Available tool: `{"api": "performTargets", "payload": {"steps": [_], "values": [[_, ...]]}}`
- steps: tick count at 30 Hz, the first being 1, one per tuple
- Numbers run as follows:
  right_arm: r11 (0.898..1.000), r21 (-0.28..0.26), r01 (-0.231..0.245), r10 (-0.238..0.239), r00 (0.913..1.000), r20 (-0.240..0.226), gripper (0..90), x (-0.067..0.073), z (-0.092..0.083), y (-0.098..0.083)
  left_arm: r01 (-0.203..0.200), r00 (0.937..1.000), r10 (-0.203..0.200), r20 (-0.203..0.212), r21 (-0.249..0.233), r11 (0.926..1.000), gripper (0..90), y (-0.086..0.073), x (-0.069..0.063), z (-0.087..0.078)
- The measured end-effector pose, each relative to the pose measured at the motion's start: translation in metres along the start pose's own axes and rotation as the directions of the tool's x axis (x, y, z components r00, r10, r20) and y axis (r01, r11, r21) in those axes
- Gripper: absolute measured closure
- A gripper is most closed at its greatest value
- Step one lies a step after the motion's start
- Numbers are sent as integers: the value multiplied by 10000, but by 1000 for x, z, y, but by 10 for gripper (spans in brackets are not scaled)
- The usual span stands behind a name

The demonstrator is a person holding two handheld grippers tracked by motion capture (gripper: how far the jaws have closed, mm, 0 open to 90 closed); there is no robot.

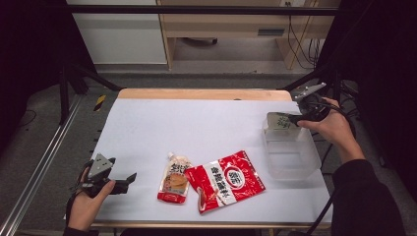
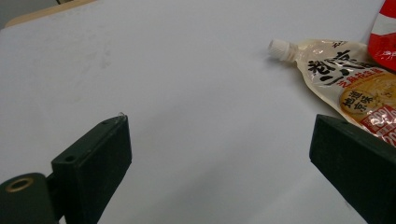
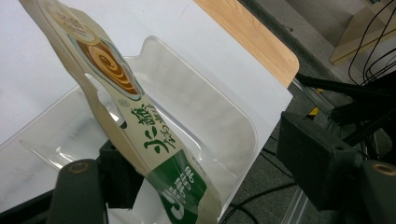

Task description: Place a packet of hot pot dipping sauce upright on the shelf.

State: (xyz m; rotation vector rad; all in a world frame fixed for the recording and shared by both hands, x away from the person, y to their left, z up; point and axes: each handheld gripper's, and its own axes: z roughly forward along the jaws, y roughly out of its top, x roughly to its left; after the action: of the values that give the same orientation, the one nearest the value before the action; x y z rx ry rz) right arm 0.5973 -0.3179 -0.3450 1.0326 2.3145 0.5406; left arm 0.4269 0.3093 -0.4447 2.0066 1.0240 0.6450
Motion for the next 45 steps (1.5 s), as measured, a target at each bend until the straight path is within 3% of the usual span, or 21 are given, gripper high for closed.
{"api": "performTargets", "payload": {"steps": [10, 18, 22, 24, 29, 30, 32, 36, 40, 45], "values": [[9997, -245, 52, -58, 9997, -246, 180, 12, -7, -1, 20, 10000, -20, 16, -10, 10000, 56, 0, 0, 0], [9943, -966, 453, -498, 9978, -445, 149, 39, -30, 1, 21, 10000, -20, 43, -83, 10000, 55, 1, -1, 0], [9845, -1613, 681, -760, 9962, -432, 135, 57, -51, 7, -39, 10000, 39, 57, -91, 10000, 55, 1, -2, 0], [9834, -1665, 718, -793, 9961, -386, 129, 61, -54, 8, -74, 10000, 75, 49, -114, 9999, 55, 1, -3, 0], [9632, -2496, 997, -1155, 9921, -494, 111, 92, -72, 16, -239, 9997, 240, 101, -90, 9997, 55, 3, -6, 1], [9558, -2706, 1149, -1362, 9888, -610, 115, 108, -74, 20, -272, 9996, 273, 124, -81, 9996, 55, 3, -7, 1], [9528, -2771, 1237, -1476, 9868, -671, 118, 114, -74, 21, -275, 9995, 277, 150, -115, 9996, 55, 4, -9, 1], [9411, -2995, 1571, -1976, 9741, -1098, 125, 148, -69, 28, -340, 9993, 342, 182, -95, 9994, 55, 4, -10, 1], [9377, -3028, 1704, -2202, 9656, -1385, 137, 172, -60, 34, -390, 9990, 390, 207, -48, 9992, 55, 5, -11, 1], [9367, -3055, 1709, -2321, 9565, -1766, 147, 194, -47, 40, -439, 9988, 440, 232, -42, 9990, 55, 5, -13, 2]]}}
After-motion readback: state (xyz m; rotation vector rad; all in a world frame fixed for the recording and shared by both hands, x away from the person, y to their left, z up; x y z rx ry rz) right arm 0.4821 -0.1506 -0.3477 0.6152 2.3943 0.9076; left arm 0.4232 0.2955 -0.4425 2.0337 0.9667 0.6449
